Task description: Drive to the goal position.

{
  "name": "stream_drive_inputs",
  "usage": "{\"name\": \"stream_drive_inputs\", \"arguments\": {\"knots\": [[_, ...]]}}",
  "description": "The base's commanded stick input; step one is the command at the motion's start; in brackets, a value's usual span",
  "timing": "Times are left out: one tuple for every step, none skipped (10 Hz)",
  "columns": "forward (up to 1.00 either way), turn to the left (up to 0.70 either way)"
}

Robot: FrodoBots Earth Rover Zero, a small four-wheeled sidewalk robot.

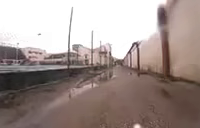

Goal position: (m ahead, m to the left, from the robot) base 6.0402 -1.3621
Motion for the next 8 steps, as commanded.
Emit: {"name": "stream_drive_inputs", "arguments": {"knots": [[0.70, 0.08], [0.70, 0.08], [0.70, 0.08], [0.70, 0.08], [0.70, 0.05], [0.70, -0.09], [0.70, -0.22], [0.70, 0.03]]}}
